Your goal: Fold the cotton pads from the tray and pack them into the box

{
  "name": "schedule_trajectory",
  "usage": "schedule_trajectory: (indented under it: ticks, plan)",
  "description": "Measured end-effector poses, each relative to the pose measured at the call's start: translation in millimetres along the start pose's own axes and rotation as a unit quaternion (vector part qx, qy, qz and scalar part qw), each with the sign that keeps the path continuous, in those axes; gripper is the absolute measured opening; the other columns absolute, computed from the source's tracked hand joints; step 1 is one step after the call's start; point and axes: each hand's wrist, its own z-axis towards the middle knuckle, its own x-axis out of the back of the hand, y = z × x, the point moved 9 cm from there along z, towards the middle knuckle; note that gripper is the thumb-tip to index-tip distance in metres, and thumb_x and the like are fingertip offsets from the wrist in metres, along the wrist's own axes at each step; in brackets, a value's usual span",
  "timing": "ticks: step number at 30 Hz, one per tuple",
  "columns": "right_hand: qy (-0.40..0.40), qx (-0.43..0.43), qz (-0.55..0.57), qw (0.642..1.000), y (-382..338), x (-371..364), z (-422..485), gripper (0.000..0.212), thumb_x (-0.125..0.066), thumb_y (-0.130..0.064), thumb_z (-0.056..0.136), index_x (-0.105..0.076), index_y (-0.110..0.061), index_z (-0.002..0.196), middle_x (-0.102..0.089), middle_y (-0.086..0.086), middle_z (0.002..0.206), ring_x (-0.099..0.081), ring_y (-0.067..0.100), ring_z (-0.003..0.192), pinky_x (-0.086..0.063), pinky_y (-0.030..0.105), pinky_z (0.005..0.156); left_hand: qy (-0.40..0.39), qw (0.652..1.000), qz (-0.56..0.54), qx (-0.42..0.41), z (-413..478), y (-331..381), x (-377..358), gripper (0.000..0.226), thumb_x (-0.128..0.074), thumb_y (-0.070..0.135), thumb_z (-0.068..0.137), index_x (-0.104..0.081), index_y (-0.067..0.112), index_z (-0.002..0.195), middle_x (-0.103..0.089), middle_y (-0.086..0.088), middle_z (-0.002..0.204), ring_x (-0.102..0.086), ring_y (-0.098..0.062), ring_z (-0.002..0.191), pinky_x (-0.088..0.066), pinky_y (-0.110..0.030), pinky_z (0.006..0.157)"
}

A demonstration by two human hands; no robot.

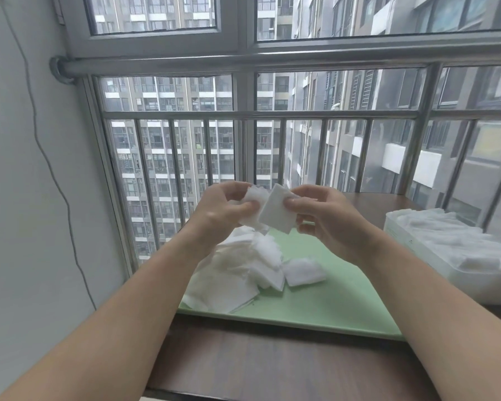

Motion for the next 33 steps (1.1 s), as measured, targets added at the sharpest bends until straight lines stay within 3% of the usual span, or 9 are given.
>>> schedule_trajectory:
  ticks: [4, 13, 17, 20, 23, 25, 30, 33]
  plan:
    - [0.014, 0.003, -0.058, 0.998, 1, 0, -1, 0.027, -0.079, -0.023, 0.080, -0.072, -0.007, 0.102, -0.071, 0.003, 0.082, -0.052, 0.017, 0.071, -0.039, 0.031, 0.073, -0.032, 0.999, -0.018, 0.005, -2, 1, -10, 0.018, -0.071, 0.005, 0.091, -0.073, 0.021, 0.099, -0.077, 0.005, 0.090, -0.073, -0.019, 0.090, -0.060, -0.044, 0.089]
    - [0.061, 0.004, -0.088, 0.994, 2, 4, -1, 0.011, -0.077, -0.019, 0.086, -0.070, -0.013, 0.089, -0.066, 0.001, 0.073, -0.050, 0.010, 0.059, -0.040, 0.018, 0.056, -0.069, 0.991, -0.110, 0.032, -5, 0, -21, 0.012, -0.063, 0.015, 0.097, -0.072, 0.013, 0.105, -0.078, -0.006, 0.100, -0.074, -0.023, 0.098, -0.059, -0.033, 0.083]
    - [0.084, 0.003, -0.105, 0.991, 3, 6, 0, 0.018, -0.076, -0.023, 0.087, -0.061, -0.016, 0.082, -0.063, 0.008, 0.082, -0.052, 0.014, 0.066, -0.042, 0.024, 0.061, -0.082, 0.985, -0.146, 0.046, -5, 0, -24, 0.015, -0.056, 0.008, 0.101, -0.069, 0.010, 0.108, -0.077, -0.009, 0.101, -0.074, -0.025, 0.095, -0.060, -0.032, 0.080]
    - [0.085, 0.017, -0.108, 0.990, 1, 6, 1, 0.019, -0.077, -0.025, 0.086, -0.060, -0.016, 0.082, -0.063, 0.008, 0.086, -0.057, 0.015, 0.074, -0.043, 0.024, 0.063, -0.086, 0.984, -0.146, 0.047, -5, 2, -26, 0.015, -0.059, 0.017, 0.099, -0.070, 0.010, 0.108, -0.077, -0.007, 0.100, -0.073, -0.025, 0.095, -0.061, -0.035, 0.080]
    - [0.084, 0.050, -0.099, 0.990, -6, 4, 0, 0.021, -0.080, -0.026, 0.082, -0.066, -0.011, 0.088, -0.067, 0.004, 0.083, -0.063, 0.004, 0.069, -0.045, 0.012, 0.058, -0.102, 0.987, -0.117, 0.033, -7, 3, -28, 0.044, -0.077, 0.029, 0.078, -0.068, 0.007, 0.116, -0.075, -0.010, 0.110, -0.072, -0.028, 0.103, -0.060, -0.043, 0.087]
    - [0.090, 0.056, -0.104, 0.989, -7, 5, 0, 0.024, -0.080, -0.028, 0.082, -0.066, -0.010, 0.091, -0.068, 0.007, 0.086, -0.063, 0.006, 0.071, -0.046, 0.010, 0.059, -0.111, 0.987, -0.114, 0.031, -8, 4, -30, 0.052, -0.079, 0.027, 0.074, -0.067, 0.005, 0.119, -0.073, -0.014, 0.113, -0.072, -0.030, 0.104, -0.059, -0.043, 0.087]
    - [0.109, 0.032, -0.145, 0.983, -1, 8, 1, 0.035, -0.076, -0.038, 0.085, -0.058, -0.011, 0.097, -0.067, 0.011, 0.102, -0.064, 0.018, 0.085, -0.052, 0.022, 0.066, -0.112, 0.988, -0.107, 0.023, -9, 2, -32, 0.029, -0.068, 0.004, 0.090, -0.066, 0.004, 0.120, -0.074, -0.013, 0.112, -0.073, -0.029, 0.103, -0.060, -0.038, 0.083]
    - [0.081, -0.028, -0.149, 0.985, 7, 2, 1, 0.042, -0.061, -0.050, 0.094, -0.056, -0.011, 0.110, -0.067, 0.008, 0.102, -0.068, 0.018, 0.081, -0.052, 0.032, 0.071, -0.087, 0.988, -0.122, 0.025, -7, 1, -27, 0.020, -0.062, -0.001, 0.095, -0.066, 0.007, 0.113, -0.076, -0.006, 0.101, -0.074, -0.026, 0.097, -0.060, -0.034, 0.079]
